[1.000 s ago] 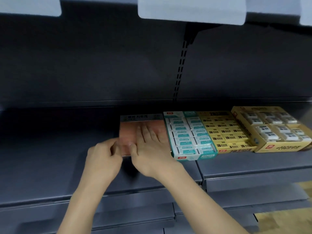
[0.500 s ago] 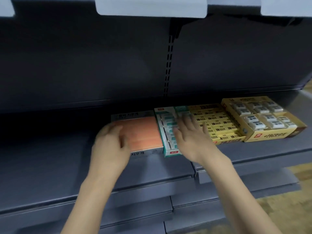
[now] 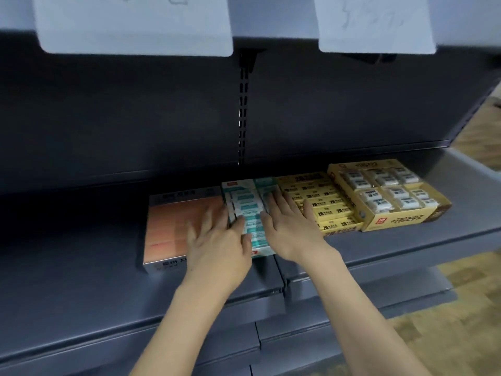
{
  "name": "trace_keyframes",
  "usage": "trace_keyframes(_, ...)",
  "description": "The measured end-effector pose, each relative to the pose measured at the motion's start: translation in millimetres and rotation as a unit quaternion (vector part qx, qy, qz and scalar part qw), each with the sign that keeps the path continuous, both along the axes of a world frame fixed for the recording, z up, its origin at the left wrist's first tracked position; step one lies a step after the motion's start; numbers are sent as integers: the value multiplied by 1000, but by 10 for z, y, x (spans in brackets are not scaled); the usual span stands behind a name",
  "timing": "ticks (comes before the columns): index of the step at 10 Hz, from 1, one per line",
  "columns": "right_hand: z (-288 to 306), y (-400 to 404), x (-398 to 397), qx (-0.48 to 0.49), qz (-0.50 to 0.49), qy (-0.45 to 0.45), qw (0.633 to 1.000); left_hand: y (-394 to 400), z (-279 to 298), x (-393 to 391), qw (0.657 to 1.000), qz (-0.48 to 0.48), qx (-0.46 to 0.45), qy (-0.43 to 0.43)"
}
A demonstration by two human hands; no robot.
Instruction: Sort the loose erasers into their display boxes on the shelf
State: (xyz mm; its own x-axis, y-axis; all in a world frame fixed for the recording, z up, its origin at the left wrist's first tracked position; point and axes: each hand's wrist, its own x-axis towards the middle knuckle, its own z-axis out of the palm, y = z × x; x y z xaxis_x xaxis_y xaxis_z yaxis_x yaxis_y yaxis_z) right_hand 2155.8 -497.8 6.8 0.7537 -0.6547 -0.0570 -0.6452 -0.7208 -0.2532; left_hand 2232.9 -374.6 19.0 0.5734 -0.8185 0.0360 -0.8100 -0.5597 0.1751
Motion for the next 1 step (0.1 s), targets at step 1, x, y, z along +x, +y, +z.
trace_keyframes(1, 0, -20, 37, 3, 21, -11, 1000, -25, 40, -23, 1000, 19, -2, -14)
